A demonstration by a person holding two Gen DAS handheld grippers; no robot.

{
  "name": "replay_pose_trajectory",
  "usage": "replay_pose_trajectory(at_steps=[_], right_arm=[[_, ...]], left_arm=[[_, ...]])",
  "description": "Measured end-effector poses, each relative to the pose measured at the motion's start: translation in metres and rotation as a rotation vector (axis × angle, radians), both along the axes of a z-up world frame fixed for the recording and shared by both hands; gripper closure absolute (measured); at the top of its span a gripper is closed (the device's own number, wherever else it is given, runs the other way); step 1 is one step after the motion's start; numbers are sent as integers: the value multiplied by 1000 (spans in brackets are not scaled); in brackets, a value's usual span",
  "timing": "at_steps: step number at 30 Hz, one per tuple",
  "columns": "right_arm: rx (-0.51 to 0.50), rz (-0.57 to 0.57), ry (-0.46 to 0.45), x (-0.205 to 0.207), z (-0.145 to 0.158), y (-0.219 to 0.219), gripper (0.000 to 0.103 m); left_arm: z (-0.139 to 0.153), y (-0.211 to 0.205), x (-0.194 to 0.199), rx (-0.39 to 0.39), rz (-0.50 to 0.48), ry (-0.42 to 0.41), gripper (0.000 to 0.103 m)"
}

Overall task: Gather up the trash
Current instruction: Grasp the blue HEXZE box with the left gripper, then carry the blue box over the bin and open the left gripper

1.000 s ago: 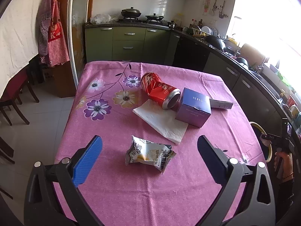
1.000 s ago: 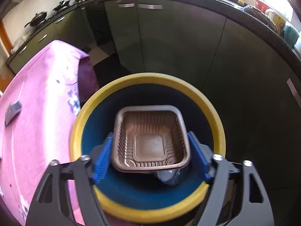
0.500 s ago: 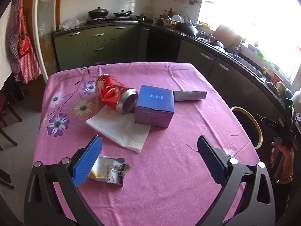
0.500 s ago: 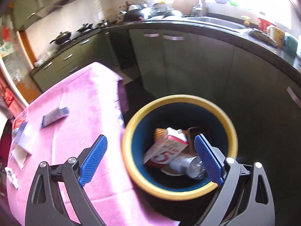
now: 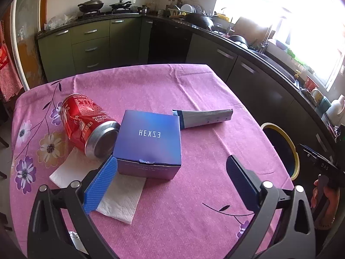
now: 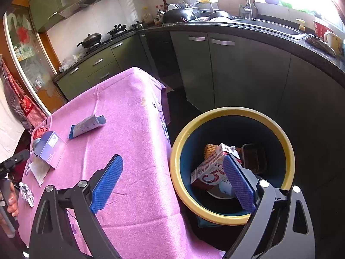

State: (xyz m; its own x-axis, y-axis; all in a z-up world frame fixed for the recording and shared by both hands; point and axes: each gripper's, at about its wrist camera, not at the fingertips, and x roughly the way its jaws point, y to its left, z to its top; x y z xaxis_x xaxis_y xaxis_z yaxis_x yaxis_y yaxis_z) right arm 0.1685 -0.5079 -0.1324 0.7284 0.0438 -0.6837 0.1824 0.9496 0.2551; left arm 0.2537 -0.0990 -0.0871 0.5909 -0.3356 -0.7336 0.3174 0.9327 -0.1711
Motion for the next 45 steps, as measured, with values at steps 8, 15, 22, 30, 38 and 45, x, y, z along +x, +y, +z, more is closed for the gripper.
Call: replay_pose_trajectory(at_steps=[8, 15, 22, 30, 38, 45], right_arm=[[38, 11, -20, 3, 0, -2, 10], [63, 10, -17, 4, -6, -10, 10], [84, 10, -9, 8, -12, -14, 10], [93, 12, -1, 9, -16, -15, 10], [103, 13, -6, 3, -14, -15, 10], [82, 1, -17, -9, -6, -17, 10]], left_arm=[[-11, -6, 12, 70, 28, -16, 7], [-18, -10, 23, 148, 50, -19, 7], [-31, -21, 30, 189, 22, 2, 7], [-45, -19, 43, 189, 62, 54, 25], [-39, -16, 36, 155, 62, 41, 30], [1, -24, 0, 143, 18, -60, 30]])
